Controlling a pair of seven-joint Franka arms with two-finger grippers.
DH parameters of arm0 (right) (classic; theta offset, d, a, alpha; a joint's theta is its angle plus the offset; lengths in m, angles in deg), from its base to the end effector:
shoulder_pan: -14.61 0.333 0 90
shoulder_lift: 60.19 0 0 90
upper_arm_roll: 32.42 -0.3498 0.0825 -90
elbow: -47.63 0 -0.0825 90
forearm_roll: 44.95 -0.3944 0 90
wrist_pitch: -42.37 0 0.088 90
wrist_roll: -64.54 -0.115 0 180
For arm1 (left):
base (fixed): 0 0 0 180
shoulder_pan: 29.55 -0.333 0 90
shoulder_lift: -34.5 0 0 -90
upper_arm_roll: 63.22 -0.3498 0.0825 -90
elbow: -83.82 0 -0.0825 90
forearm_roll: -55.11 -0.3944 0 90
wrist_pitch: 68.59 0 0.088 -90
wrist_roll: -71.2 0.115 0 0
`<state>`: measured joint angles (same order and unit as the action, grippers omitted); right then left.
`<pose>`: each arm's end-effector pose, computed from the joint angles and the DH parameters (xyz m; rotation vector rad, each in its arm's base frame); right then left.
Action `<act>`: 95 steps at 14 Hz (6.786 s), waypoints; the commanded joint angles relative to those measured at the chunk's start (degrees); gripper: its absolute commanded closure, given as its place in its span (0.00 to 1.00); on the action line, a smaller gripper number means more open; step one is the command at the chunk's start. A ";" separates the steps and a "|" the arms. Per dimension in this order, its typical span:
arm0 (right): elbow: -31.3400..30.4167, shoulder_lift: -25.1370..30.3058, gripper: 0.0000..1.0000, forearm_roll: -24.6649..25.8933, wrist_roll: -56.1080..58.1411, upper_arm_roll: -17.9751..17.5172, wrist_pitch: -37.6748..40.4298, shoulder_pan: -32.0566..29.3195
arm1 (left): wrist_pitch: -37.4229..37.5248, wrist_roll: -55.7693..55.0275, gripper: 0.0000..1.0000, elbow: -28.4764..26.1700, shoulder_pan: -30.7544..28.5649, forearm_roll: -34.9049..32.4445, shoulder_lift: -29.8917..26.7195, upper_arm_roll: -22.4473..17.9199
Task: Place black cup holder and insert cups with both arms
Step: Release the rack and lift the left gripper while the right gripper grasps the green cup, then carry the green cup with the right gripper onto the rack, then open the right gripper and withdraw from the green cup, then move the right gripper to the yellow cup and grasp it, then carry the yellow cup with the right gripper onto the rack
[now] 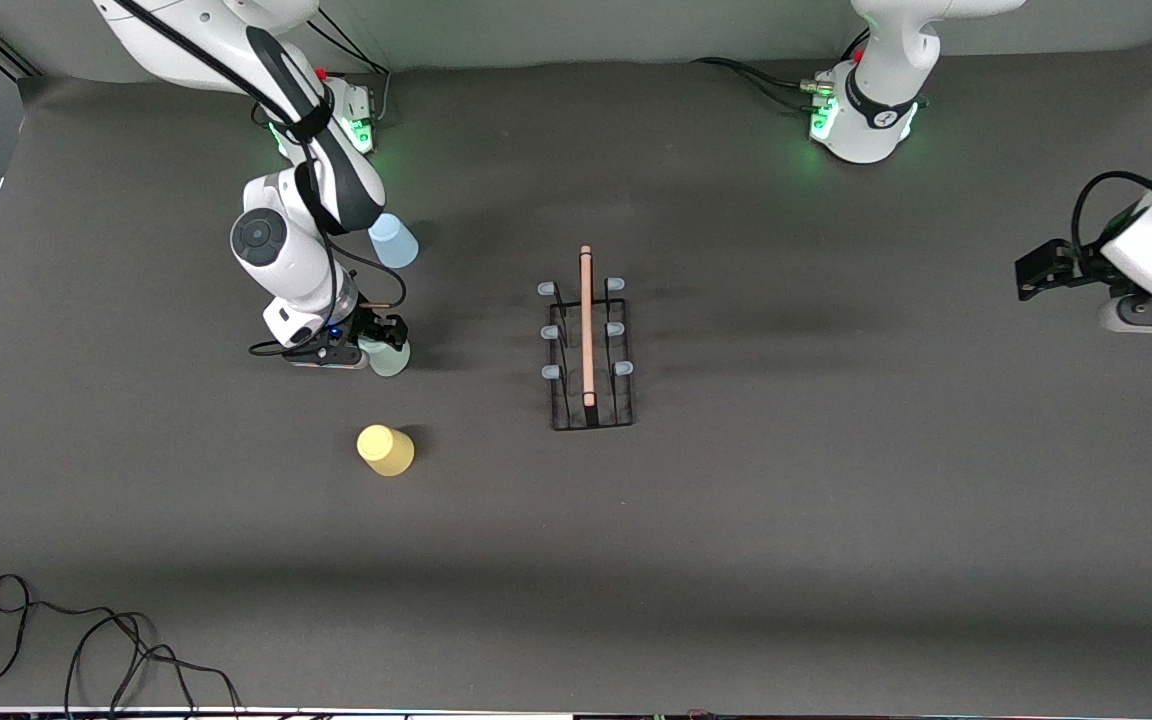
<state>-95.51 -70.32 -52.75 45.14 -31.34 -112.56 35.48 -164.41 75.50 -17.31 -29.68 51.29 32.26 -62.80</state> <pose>0.4577 0.1600 0.2352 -3.0738 0.1775 -0.0133 0.5530 0.0042 0.5870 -3.0729 0.1363 0.0860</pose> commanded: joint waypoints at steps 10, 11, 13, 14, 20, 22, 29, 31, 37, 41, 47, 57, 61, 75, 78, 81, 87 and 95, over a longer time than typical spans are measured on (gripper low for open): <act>17.09 11.11 1.00 -0.81 -31.81 -0.11 27.41 13.47 | 1.08 -0.26 0.00 -0.04 0.83 1.00 -0.92 0.81; 18.76 10.05 1.00 -0.73 -36.02 -0.11 27.41 15.49 | 1.08 -0.26 0.00 -0.04 0.74 1.00 -1.01 0.81; 22.71 7.07 1.00 -0.46 -41.58 -0.03 27.41 18.48 | 1.08 -0.26 0.00 -0.04 0.74 1.00 -1.01 0.72; 24.12 5.75 1.00 -0.38 -43.78 -0.03 27.32 19.72 | 1.08 -0.26 0.00 -0.12 0.74 1.00 -1.01 0.63; 28.17 -0.23 1.00 1.82 -52.67 -0.03 26.09 24.74 | 0.46 -0.17 0.00 -0.04 0.66 0.83 -0.66 0.55; 28.53 -1.03 1.00 1.91 -53.38 -0.03 25.22 25.44 | 0.29 -0.08 0.00 -0.04 0.66 0.74 -0.48 0.46; 29.85 -4.37 0.05 1.91 -55.67 -0.03 23.45 26.94 | 0.81 -0.08 0.00 -0.04 0.66 0.74 -0.48 0.46; 30.20 -4.37 0.00 1.82 -55.67 0.06 23.54 26.76 | 0.64 -0.08 0.00 -0.21 0.66 0.74 -0.31 0.46; 30.20 -2.97 0.00 4.28 -48.66 4.09 25.11 25.62 | 1.16 -0.43 0.00 -0.21 0.74 0.74 -0.48 0.46; 30.20 -3.23 0.00 4.11 -31.02 12.96 25.65 25.44 | 0.99 -0.26 0.00 -0.30 0.74 0.74 -0.40 0.46; 30.02 -5.68 0.00 0.70 -9.21 20.01 24.95 19.84 | 1.08 -0.61 0.00 -0.30 0.83 0.74 -0.40 0.46; 33.35 -18.77 0.00 -12.84 4.88 19.84 13.70 14.19 | 0.99 -0.70 0.00 -0.21 0.83 0.74 -0.48 0.46; 35.73 -22.73 0.00 -14.00 5.24 19.66 13.61 14.19 | 1.16 -0.87 0.00 -0.21 1.01 0.74 -0.48 0.54; 39.07 -13.35 1.00 -14.61 -3.69 19.84 28.26 16.29 | 1.25 -0.96 0.00 -0.21 1.01 0.65 -0.48 0.54; 41.70 -11.84 1.00 -14.44 -15.45 20.01 30.66 21.91 | 1.25 -0.96 0.01 -0.21 1.01 0.74 -0.48 0.54; 45.05 -12.63 1.00 -13.47 -26.89 19.84 30.66 26.49 | 1.25 -0.43 0.01 -0.21 0.74 0.74 -0.48 0.54; 45.58 -13.24 1.00 -10.49 -39.21 19.84 30.14 33.43 | 1.25 -0.26 0.01 -0.30 0.74 0.74 -0.40 0.54; 50.24 -18.96 1.00 -9.87 -43.80 19.84 29.43 36.08 | 1.25 -0.17 0.01 -0.39 0.66 0.65 -0.40 0.54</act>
<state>-47.33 -87.00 -63.41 3.36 -12.01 -82.88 71.05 -163.85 75.27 -17.64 -29.09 52.14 32.31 -62.17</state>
